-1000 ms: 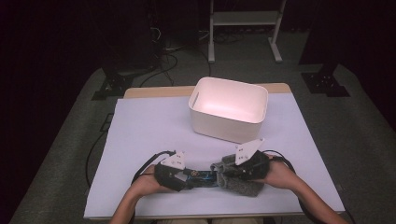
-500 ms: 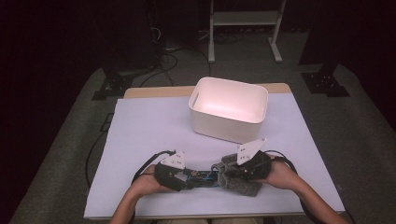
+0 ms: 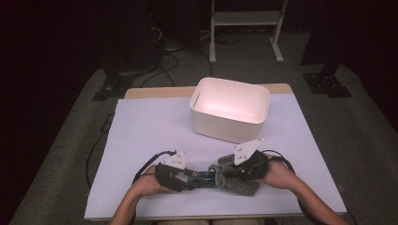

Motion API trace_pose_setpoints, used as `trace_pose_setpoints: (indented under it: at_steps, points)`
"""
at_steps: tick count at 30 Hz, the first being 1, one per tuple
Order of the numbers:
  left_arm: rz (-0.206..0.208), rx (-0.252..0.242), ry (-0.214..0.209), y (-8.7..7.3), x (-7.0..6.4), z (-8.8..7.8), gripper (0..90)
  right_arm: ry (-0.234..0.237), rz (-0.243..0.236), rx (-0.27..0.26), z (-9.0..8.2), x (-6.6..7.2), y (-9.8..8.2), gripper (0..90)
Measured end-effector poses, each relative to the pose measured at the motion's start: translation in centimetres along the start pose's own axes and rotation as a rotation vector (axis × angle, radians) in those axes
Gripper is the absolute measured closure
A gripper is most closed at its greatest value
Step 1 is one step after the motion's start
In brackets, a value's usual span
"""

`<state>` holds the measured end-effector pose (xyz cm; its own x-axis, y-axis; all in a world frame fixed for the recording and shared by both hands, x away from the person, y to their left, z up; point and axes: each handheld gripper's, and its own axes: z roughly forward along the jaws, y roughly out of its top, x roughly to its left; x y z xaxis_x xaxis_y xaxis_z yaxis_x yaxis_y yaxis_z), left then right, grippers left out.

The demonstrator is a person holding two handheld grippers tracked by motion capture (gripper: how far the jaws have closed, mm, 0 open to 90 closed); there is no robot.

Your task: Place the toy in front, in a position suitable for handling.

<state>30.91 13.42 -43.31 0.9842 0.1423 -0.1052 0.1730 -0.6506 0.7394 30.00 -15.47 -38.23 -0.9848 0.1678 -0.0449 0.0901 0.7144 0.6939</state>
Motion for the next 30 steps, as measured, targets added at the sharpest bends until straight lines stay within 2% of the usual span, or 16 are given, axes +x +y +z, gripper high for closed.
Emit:
trace_pose_setpoints:
  at_steps: [1,7,12,14,17,20,21,22,23,24,25,27,28,30]
  points:
    - [-0.002,-0.001,0.000,0.0,0.0,0.0,55.4,0.001,0.022,-0.006,-0.3,-0.2,-0.4,80.5]
    - [-0.032,0.009,-0.015,0.3,0.2,0.0,54.7,0.042,0.026,-0.016,0.5,-0.2,-0.4,80.6]
    - [-0.043,-0.007,-0.032,1.0,0.3,0.0,51.5,0.049,0.035,-0.020,0.5,-0.2,-0.5,80.7]
    - [-0.047,0.000,-0.033,1.4,0.3,0.3,50.7,0.046,0.037,-0.021,0.4,-0.1,-0.5,80.6]
    - [-0.046,0.037,-0.025,2.0,0.2,1.0,48.4,0.041,0.040,-0.023,0.4,0.1,-0.6,80.7]
    - [-0.089,0.060,-0.007,2.5,0.3,1.6,39.0,0.040,0.034,-0.033,0.4,0.1,-0.7,80.6]
    - [-0.111,0.068,-0.011,2.7,0.5,1.8,34.4,0.039,0.041,-0.037,0.4,0.1,-0.8,80.6]
    - [-0.115,0.067,-0.019,2.7,0.5,2.0,34.0,0.040,0.042,-0.045,0.4,0.0,-0.8,80.6]
    - [-0.105,0.074,-0.030,2.7,0.4,2.2,42.1,0.045,0.050,-0.052,0.4,-0.1,-0.9,80.6]
    - [-0.090,0.076,-0.041,2.8,0.3,2.4,42.1,0.048,0.060,-0.055,0.4,-0.1,-1.0,80.6]
    - [-0.065,0.071,-0.046,2.8,0.0,2.6,49.8,0.052,0.062,-0.062,0.4,-0.2,-1.0,80.6]
    - [-0.053,0.083,-0.051,3.1,-0.1,2.6,51.6,0.059,0.067,-0.069,0.4,-0.5,-1.1,80.6]
    - [-0.024,0.066,-0.050,3.2,-0.2,2.4,53.1,0.055,0.064,-0.069,0.4,-0.6,-1.0,80.6]
    - [-0.023,0.024,-0.072,3.7,-0.1,1.8,59.0,0.038,0.062,-0.054,0.1,-1.0,-0.8,80.6]
